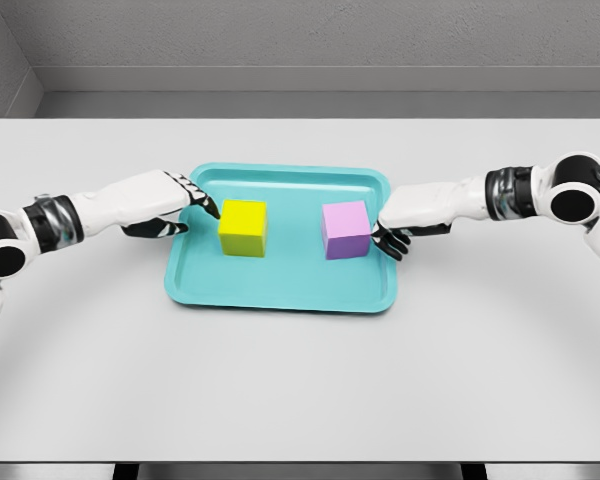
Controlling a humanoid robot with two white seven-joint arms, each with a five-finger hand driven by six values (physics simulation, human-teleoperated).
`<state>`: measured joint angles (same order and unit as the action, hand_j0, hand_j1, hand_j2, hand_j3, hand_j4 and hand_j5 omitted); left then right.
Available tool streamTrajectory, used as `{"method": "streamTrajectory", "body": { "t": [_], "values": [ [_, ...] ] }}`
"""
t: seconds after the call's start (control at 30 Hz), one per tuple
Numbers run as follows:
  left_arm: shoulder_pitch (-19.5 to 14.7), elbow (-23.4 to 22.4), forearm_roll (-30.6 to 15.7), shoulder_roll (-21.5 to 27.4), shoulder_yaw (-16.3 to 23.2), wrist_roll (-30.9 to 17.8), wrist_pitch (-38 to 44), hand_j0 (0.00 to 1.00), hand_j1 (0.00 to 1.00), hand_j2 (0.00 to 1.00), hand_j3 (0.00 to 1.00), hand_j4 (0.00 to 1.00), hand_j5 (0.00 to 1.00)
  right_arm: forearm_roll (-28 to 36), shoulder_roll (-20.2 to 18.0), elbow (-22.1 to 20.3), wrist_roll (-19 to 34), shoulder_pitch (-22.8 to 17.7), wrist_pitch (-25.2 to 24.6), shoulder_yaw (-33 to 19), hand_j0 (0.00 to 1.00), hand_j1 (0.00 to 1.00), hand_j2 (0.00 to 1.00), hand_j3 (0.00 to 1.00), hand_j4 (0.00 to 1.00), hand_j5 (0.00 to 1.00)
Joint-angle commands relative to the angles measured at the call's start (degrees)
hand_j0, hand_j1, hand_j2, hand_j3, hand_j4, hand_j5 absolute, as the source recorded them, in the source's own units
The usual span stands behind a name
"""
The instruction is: Push two cubes
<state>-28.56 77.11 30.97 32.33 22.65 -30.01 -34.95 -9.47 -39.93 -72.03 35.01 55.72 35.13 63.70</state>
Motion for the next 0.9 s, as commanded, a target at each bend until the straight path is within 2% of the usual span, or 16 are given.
{"method": "streamTrajectory", "body": {
  "t": [0.0,0.5,0.87],
  "values": [
    [0.0,0.3,0.0,-0.2,0.1,0.0,-0.1,0.64,0.64,0.64,0.64,0.64,0.64,0.2,0.1,0.1,0.0,0.0,-0.1,0.0,0.13,0.13,0.13,0.13,0.13,0.13],
    [-0.1,0.4,0.1,-2.3,0.6,-1.7,-0.1,0.63,0.63,0.63,0.63,0.63,0.63,-0.3,0.8,0.0,0.0,0.0,-0.1,0.1,0.13,0.13,0.13,0.13,0.13,0.13],
    [-0.2,-0.2,-0.4,-0.9,-0.1,-1.5,-0.1,0.63,0.63,0.63,0.63,0.63,0.63,-0.3,0.2,0.3,0.0,0.4,-0.1,0.2,0.13,0.13,0.13,0.13,0.13,0.13]
  ]
}}
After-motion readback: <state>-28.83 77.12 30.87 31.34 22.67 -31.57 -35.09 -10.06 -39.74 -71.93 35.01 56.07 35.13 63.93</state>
